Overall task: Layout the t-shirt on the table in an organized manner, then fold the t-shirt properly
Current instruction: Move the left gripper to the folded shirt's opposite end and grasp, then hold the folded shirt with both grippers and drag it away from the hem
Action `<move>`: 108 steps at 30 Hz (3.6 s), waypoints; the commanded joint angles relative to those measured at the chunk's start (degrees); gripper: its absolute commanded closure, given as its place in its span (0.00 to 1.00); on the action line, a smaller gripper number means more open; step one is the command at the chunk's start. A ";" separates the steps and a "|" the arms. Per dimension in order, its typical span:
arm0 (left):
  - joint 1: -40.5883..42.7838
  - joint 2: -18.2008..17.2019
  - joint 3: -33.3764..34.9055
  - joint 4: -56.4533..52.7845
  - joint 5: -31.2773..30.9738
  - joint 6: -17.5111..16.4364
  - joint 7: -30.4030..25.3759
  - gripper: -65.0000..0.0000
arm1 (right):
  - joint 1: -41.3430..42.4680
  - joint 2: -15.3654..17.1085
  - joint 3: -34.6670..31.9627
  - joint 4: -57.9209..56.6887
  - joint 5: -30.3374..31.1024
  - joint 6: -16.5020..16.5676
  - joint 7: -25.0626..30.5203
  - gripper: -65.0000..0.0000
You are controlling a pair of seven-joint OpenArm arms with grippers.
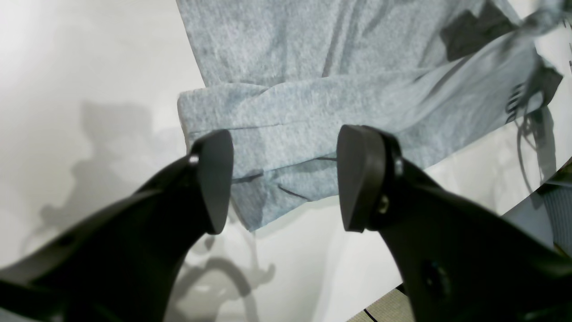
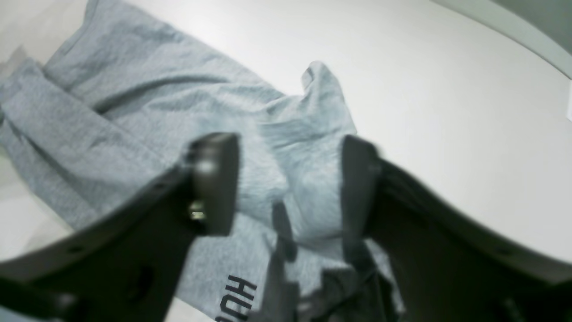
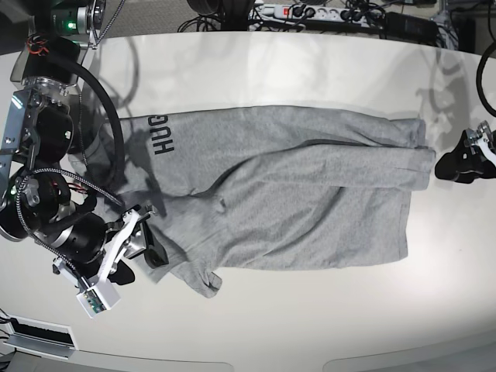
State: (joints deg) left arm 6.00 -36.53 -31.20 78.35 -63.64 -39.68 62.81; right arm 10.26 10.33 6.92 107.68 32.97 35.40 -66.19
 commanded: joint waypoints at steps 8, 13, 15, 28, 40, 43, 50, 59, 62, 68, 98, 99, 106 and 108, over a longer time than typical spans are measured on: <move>-0.81 -1.57 -0.66 0.76 -1.36 -0.32 -0.98 0.72 | -5.11 4.83 0.20 0.90 1.66 0.31 -1.51 0.50; -0.87 -1.57 -0.63 0.98 -4.17 -0.32 0.63 1.00 | -12.90 6.36 0.20 0.90 1.42 4.60 0.76 1.00; -1.14 -1.55 -0.44 2.12 -4.07 -0.32 0.66 1.00 | -15.65 6.34 0.20 0.90 0.33 4.60 5.01 1.00; -2.14 -1.53 19.04 8.96 19.26 -0.32 -13.57 1.00 | -16.17 6.34 0.13 -7.72 -9.92 3.37 14.80 1.00; -2.99 -0.72 32.87 1.66 37.22 -0.32 -22.29 1.00 | -13.35 7.37 -2.01 -19.47 -16.68 4.60 15.19 1.00; -2.95 0.92 33.51 -2.08 40.30 -0.32 -22.27 1.00 | -14.34 9.07 -4.09 -19.67 -19.74 2.40 15.37 1.00; -2.82 1.14 33.51 -5.70 40.48 -0.32 -21.66 1.00 | -18.14 11.54 -11.37 -19.67 -25.42 -3.30 18.36 1.00; 2.89 0.59 33.51 -5.14 39.82 -0.32 -17.57 1.00 | -22.86 15.43 -12.61 -19.67 -28.70 -8.57 15.08 1.00; 5.05 -0.92 33.51 -3.52 39.60 -0.32 -17.77 1.00 | -24.48 17.57 -12.59 -19.67 -27.67 -8.90 12.79 1.00; 9.92 -5.11 33.48 1.27 35.76 -0.32 -15.23 1.00 | -28.81 19.54 -12.55 -19.54 -20.15 -6.78 7.67 1.00; 2.36 6.95 33.03 1.81 40.11 -0.32 -28.48 1.00 | -26.80 18.88 -12.50 -9.62 -13.14 -8.24 16.57 1.00; 2.21 7.39 33.07 0.31 40.06 -0.32 -28.46 1.00 | -26.77 18.27 -12.50 -11.13 -13.97 -6.73 17.03 1.00; 2.91 6.99 33.07 -3.02 39.04 -0.32 -21.53 1.00 | -26.80 17.07 -12.50 -17.90 -14.60 -1.62 12.72 1.00; 3.04 6.05 33.07 -2.97 36.94 -0.32 -18.34 1.00 | -26.82 17.27 -12.50 -17.70 -12.83 -0.48 8.83 1.00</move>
State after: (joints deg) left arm 8.40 -29.30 1.87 75.59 -30.26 -40.16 40.38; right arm -16.23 26.85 -5.74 89.93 21.08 34.39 -54.87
